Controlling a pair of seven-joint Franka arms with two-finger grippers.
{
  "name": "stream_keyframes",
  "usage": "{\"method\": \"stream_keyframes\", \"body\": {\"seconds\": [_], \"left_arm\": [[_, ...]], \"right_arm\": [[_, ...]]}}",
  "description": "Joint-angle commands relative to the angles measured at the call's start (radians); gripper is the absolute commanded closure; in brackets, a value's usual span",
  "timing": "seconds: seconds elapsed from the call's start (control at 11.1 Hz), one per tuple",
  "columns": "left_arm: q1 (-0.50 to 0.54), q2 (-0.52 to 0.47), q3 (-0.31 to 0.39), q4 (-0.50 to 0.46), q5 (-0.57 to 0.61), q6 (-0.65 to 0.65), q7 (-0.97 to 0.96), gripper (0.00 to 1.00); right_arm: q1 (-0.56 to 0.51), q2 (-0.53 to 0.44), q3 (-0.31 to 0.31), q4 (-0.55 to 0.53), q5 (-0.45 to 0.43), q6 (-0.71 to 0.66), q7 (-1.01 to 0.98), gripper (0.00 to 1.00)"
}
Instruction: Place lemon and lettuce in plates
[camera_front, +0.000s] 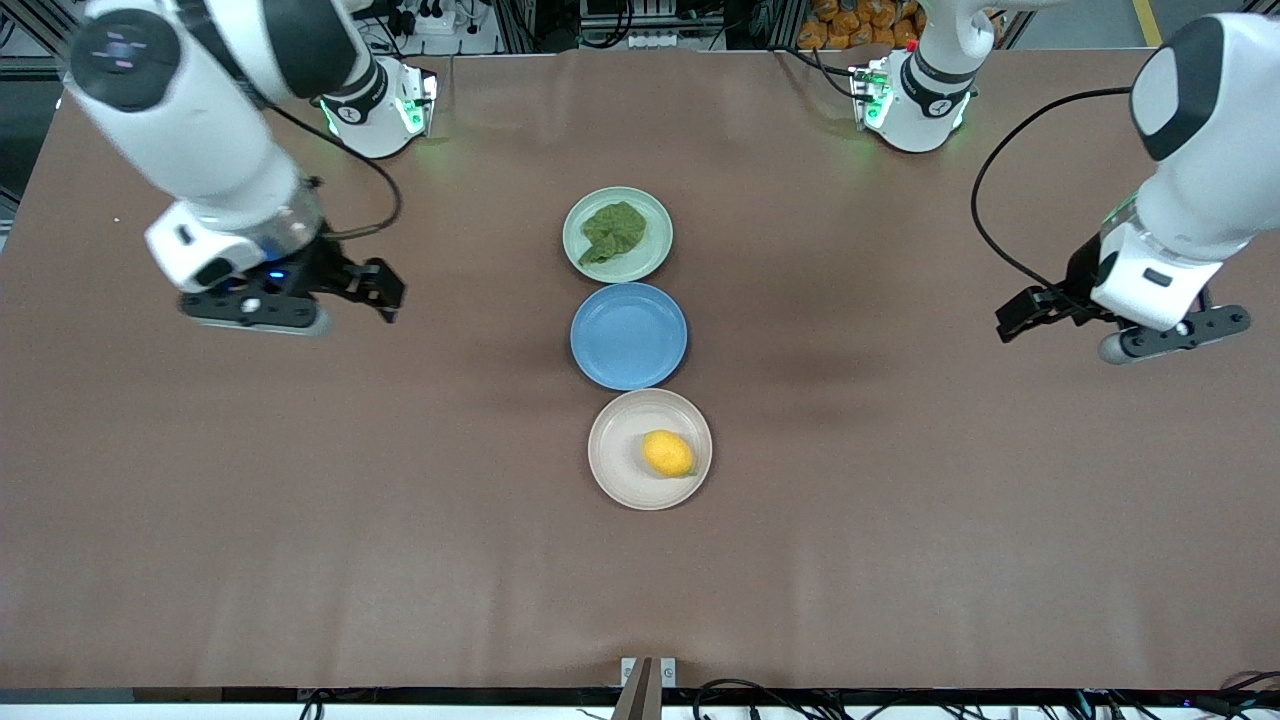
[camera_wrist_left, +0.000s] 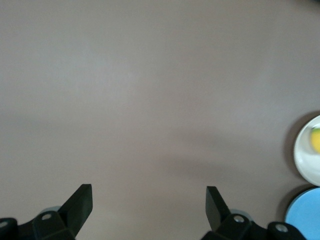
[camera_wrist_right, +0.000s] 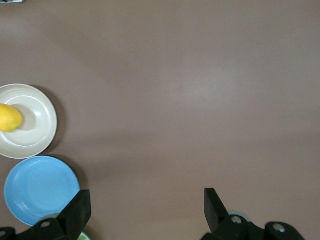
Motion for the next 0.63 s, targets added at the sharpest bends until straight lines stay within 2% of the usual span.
{"method": "stream_keyframes", "body": {"seconds": [0.0, 0.09, 0.27, 0.36, 0.54], "left_arm": [[-0.011, -0.001, -0.011, 0.102, 0.023, -0.007, 0.029, 0.00], [-0.011, 0.008, -0.012, 0.140, 0.035, -0.034, 0.044, 0.00], [-0.012, 0.015, -0.024, 0.237, 0.037, -0.184, 0.069, 0.00], [-0.012, 0.018, -0.026, 0.262, 0.037, -0.246, 0.109, 0.00], [-0.006, 0.012, -0.027, 0.265, 0.037, -0.284, 0.178, 0.00]], "right_arm": [[-0.025, -0.006, -0.085, 0.043, 0.024, -0.047, -0.153, 0.00], [-0.040, -0.006, -0.108, 0.048, 0.026, -0.050, -0.204, 0.00], [-0.085, -0.017, -0.129, 0.048, 0.026, -0.073, -0.299, 0.00], [-0.085, -0.028, -0.158, 0.046, 0.027, -0.075, -0.340, 0.00], [-0.085, -0.051, -0.206, 0.046, 0.050, -0.107, -0.385, 0.00]]}}
